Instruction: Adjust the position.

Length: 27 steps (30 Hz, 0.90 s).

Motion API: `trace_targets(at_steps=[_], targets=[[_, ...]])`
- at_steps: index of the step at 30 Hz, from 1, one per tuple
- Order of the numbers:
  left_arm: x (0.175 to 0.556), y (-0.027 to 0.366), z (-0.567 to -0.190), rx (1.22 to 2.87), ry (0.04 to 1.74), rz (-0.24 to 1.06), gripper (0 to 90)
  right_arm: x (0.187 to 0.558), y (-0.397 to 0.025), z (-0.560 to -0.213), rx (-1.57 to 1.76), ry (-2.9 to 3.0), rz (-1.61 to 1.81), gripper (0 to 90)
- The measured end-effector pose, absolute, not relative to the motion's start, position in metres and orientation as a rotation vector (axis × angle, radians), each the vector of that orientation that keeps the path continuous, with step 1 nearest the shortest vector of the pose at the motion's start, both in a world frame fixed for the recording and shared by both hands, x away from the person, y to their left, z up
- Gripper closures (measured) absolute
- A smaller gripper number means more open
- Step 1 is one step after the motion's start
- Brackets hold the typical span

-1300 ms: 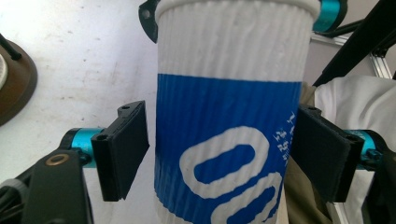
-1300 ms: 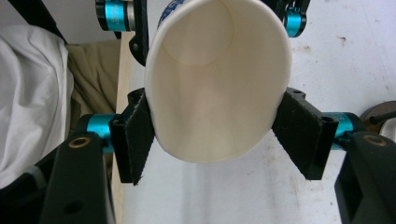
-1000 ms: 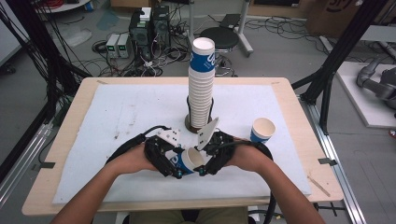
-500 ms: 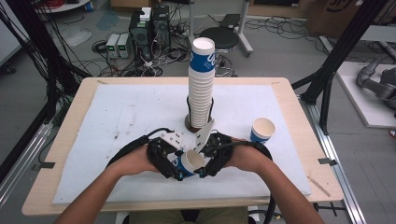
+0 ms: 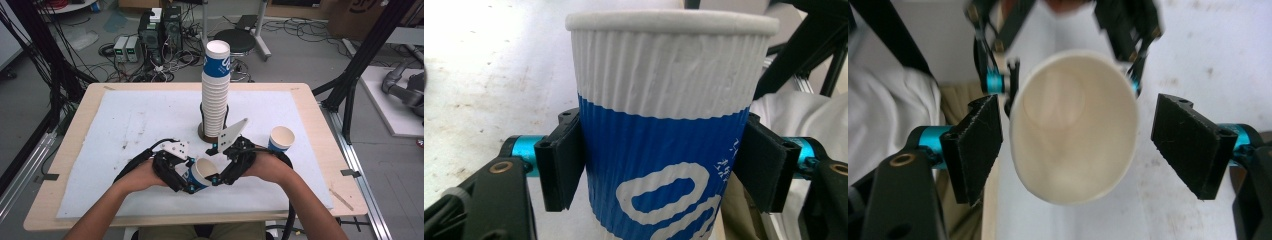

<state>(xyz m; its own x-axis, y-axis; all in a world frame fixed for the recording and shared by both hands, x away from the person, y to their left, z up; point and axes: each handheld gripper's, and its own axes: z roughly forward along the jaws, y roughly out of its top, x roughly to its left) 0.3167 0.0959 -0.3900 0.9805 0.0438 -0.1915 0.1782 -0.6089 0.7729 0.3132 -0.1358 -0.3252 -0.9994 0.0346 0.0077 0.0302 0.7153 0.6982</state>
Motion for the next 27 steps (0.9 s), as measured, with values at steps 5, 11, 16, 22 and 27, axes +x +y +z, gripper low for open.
trace_targets(at_steps=[5, 11, 16, 22, 27], targets=[[0.314, 0.105, -0.396, 2.135, 0.153, -0.134, 27.5, 0.314, -0.151, -0.321, 0.128, 2.822, 1.302, 21.1], [0.315, 0.12, -0.401, 2.007, 0.184, -0.056, 27.5, 0.315, -0.177, -0.326, 0.269, 2.721, 1.407, 21.1], [0.316, 0.133, -0.405, 1.921, 0.217, -0.013, 27.2, 0.315, -0.195, -0.332, 0.375, 2.636, 1.431, 21.1], [0.317, 0.147, -0.412, 1.851, 0.276, 0.031, 26.9, 0.314, -0.218, -0.343, 0.51, 2.53, 1.457, 21.2], [0.317, 0.157, -0.413, 1.808, 0.317, 0.076, 26.7, 0.311, -0.234, -0.351, 0.598, 2.426, 1.472, 21.2]])
